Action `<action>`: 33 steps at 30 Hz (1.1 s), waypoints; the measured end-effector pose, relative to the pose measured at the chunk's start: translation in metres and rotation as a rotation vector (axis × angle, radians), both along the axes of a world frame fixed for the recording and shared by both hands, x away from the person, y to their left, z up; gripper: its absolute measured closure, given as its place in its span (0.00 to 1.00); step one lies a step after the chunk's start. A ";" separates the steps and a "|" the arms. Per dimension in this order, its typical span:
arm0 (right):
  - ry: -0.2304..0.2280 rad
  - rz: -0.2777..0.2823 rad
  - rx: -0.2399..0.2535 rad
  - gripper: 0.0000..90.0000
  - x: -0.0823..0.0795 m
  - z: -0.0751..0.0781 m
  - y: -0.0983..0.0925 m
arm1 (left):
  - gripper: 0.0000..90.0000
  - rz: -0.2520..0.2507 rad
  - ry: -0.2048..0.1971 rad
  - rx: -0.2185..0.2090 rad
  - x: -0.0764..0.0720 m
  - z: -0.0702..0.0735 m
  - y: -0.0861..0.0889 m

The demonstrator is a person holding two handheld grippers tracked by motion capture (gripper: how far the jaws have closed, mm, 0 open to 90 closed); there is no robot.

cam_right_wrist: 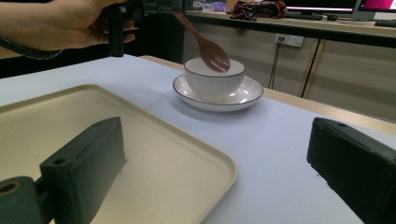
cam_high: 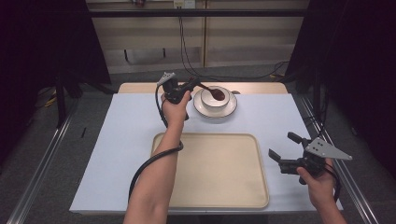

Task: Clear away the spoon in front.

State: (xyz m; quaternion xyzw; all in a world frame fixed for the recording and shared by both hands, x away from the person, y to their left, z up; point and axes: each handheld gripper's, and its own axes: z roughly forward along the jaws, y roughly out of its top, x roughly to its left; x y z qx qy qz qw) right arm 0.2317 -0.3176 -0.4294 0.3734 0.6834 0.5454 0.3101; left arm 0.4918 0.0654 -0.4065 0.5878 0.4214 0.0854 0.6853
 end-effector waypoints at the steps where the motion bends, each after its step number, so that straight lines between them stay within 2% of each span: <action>1: 0.000 0.000 -0.001 0.04 0.000 0.000 0.000 | 0.93 -0.009 0.003 -0.011 -0.002 0.004 0.001; 5: 0.000 0.002 0.011 0.04 0.000 0.000 0.000 | 0.93 -0.031 -0.004 0.002 -0.005 0.016 0.006; 6: 0.002 0.001 0.016 0.04 0.000 0.000 0.000 | 0.93 -0.010 0.019 -0.064 -0.008 0.020 0.003; 7: 0.000 -0.004 0.018 0.04 0.000 0.000 0.000 | 0.93 -0.051 -0.006 0.011 -0.008 0.021 0.009; 8: 0.000 -0.005 0.019 0.04 0.000 0.000 0.000 | 0.93 -0.051 0.005 -0.006 -0.010 0.023 0.009; 12: 0.001 -0.001 0.015 0.04 0.000 0.000 0.000 | 0.93 -0.092 -0.002 0.023 -0.016 0.030 0.015; 13: 0.001 0.001 0.014 0.04 0.000 0.000 0.000 | 0.93 -0.082 0.014 -0.005 -0.018 0.032 0.014; 15: 0.002 -0.004 0.011 0.04 0.000 0.000 0.000 | 0.93 -0.108 0.014 0.029 -0.020 0.034 0.019; 21: 0.000 -0.001 0.015 0.04 0.000 0.000 0.000 | 0.93 -0.138 0.050 0.030 -0.030 0.041 0.028; 25: 0.004 0.001 0.010 0.04 0.000 0.000 0.000 | 0.93 -0.183 0.079 0.028 -0.037 0.046 0.030; 26: 0.007 0.001 0.012 0.04 0.000 0.000 0.000 | 0.93 -0.197 0.082 0.045 -0.039 0.047 0.031; 33: 0.002 0.002 0.014 0.04 0.001 0.000 0.001 | 0.93 -0.261 0.094 0.076 -0.052 0.055 0.038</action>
